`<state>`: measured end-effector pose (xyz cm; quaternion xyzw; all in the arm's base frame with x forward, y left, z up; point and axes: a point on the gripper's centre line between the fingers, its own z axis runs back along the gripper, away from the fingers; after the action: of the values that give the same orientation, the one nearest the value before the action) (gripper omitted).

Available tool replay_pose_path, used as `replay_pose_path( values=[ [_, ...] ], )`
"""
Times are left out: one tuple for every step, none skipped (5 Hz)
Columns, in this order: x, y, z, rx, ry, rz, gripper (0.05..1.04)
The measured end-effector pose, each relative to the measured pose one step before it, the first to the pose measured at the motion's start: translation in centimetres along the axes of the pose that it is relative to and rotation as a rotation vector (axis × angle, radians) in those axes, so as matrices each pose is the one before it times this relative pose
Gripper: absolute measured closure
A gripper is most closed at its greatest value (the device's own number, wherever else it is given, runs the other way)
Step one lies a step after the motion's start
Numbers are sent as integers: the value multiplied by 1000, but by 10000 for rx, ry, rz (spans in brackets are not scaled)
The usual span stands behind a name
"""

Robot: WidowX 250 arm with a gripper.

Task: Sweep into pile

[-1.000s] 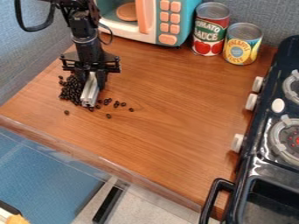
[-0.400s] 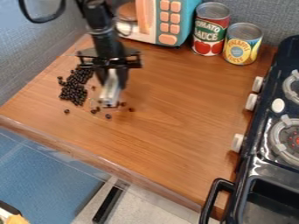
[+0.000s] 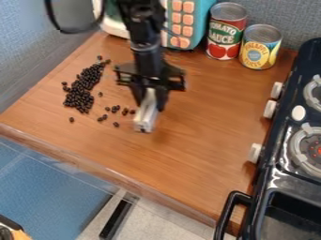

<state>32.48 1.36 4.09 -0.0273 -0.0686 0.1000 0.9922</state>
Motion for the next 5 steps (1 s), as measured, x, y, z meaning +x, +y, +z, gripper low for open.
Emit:
replay_pose_path(
  values=[
    [-547,-698,-1829,553,-136,-1046,697],
    [-103,512,-987,350,-83,-597,697],
    [-266,1364,-179,53,83,-335,697],
    [-306,1767,-62,-122,119,26,697],
    [-408,1957,-122,-132,47,128,697]
  ],
)
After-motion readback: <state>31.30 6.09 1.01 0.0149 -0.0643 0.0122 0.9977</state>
